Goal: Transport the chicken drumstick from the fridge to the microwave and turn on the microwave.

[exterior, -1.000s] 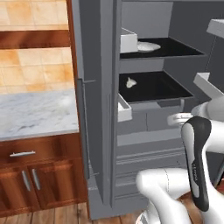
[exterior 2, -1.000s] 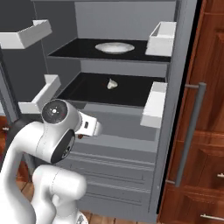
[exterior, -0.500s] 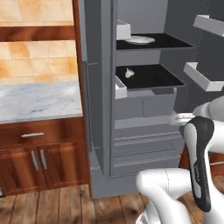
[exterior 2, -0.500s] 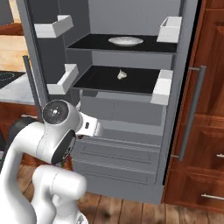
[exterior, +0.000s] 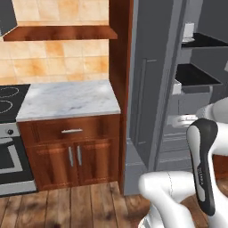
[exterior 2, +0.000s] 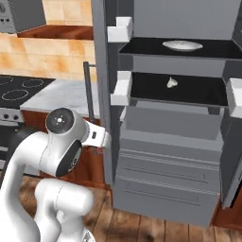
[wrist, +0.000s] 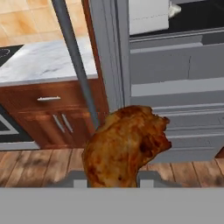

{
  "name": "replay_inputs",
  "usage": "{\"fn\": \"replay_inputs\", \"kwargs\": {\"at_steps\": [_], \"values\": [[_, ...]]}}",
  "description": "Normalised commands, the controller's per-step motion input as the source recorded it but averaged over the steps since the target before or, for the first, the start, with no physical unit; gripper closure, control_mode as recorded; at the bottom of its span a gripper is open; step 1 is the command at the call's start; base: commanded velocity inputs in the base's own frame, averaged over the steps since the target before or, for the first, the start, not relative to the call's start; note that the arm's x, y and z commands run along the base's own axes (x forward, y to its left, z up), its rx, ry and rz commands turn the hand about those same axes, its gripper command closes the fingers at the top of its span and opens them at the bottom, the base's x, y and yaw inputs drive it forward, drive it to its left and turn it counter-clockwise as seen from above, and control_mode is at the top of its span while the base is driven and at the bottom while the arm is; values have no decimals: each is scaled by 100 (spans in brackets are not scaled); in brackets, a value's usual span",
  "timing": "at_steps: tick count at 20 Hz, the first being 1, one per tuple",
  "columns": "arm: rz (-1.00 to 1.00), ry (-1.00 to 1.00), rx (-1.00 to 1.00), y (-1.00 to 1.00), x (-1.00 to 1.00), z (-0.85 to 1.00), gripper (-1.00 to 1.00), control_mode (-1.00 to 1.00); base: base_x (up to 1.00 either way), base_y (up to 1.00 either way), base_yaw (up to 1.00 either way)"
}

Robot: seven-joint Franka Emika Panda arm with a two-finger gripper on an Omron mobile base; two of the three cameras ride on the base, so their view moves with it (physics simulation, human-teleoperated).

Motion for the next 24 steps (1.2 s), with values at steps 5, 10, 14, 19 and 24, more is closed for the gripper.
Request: {"fn": "replay_inputs", "kwargs": {"at_steps": [5,10,14,19,24], "values": [[0,0,0,0,0,0,100,100,0,92,0],[0,0,0,0,0,0,100,100,14,74,4],[0,0,0,0,0,0,100,100,38,69,7],[0,0,0,0,0,0,100,100,48,67,4],[0,0,0,0,0,0,100,100,51,63,3]]}}
